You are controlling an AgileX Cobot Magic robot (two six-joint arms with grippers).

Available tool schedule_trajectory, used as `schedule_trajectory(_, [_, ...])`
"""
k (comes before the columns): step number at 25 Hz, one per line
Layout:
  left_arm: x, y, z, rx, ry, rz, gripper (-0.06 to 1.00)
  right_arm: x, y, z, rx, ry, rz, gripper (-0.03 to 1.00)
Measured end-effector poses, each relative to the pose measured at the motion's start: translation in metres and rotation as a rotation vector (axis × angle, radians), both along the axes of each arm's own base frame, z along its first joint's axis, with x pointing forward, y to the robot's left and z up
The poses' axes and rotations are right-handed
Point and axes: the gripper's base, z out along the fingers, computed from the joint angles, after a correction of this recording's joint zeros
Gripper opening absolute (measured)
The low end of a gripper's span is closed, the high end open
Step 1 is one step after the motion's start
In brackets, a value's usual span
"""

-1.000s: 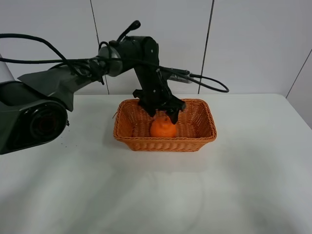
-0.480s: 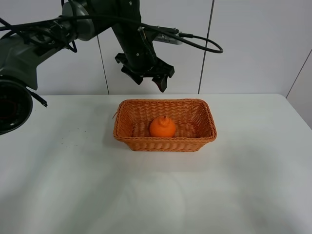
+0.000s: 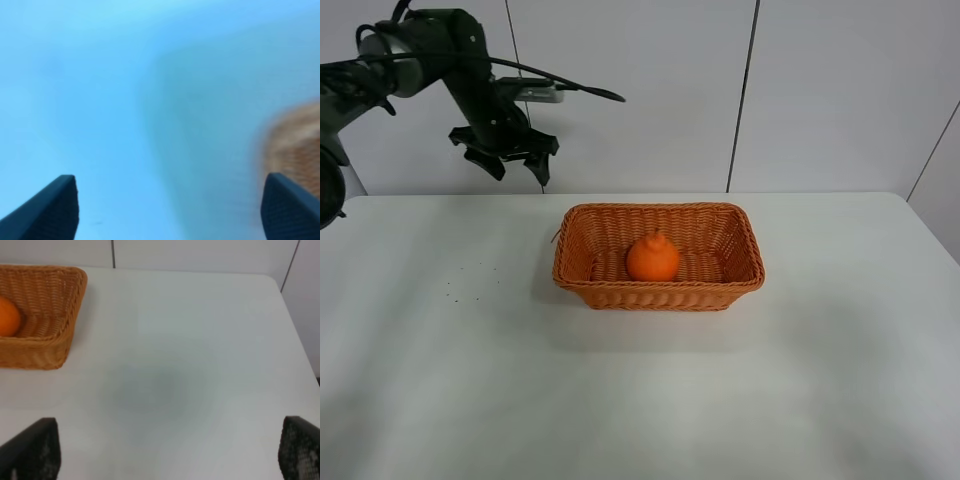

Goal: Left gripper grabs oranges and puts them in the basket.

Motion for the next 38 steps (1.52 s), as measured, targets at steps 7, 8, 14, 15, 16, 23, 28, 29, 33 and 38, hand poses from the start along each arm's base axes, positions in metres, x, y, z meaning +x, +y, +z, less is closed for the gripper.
schedule_trajectory(7, [0.009,0.082,-0.002,0.002,0.003,0.161,0.85,0.0,0.0,0.0,0.0,0.0,0.0,0.69])
schedule_trajectory(8, [0.009,0.088,-0.002,0.001,0.008,0.175,0.85,0.0,0.0,0.0,0.0,0.0,0.0,0.69])
schedule_trajectory(14, [0.001,0.098,-0.005,-0.002,0.056,0.196,0.85,0.0,0.0,0.0,0.0,0.0,0.0,0.69])
schedule_trajectory(15, [0.0,0.098,-0.004,-0.002,0.061,0.197,0.85,0.0,0.0,0.0,0.0,0.0,0.0,0.69])
schedule_trajectory(16, [-0.002,0.098,-0.002,-0.003,0.06,0.199,0.85,0.0,0.0,0.0,0.0,0.0,0.0,0.69])
schedule_trajectory(23, [-0.031,0.097,0.022,-0.015,0.082,0.231,0.85,0.0,0.0,0.0,0.0,0.0,0.0,0.69])
schedule_trajectory(28, [-0.077,0.097,0.026,-0.004,0.174,0.224,0.85,0.0,0.0,0.0,0.0,0.0,0.0,0.69])
schedule_trajectory(29, [-0.09,0.097,0.028,-0.002,0.19,0.224,0.85,0.0,0.0,0.0,0.0,0.0,0.0,0.69])
schedule_trajectory(33, [-0.142,0.097,0.04,0.004,0.229,0.219,0.85,0.0,0.0,0.0,0.0,0.0,0.0,0.69])
schedule_trajectory(38, [-0.215,0.097,0.047,0.004,0.263,0.219,0.85,0.0,0.0,0.0,0.0,0.0,0.0,0.69])
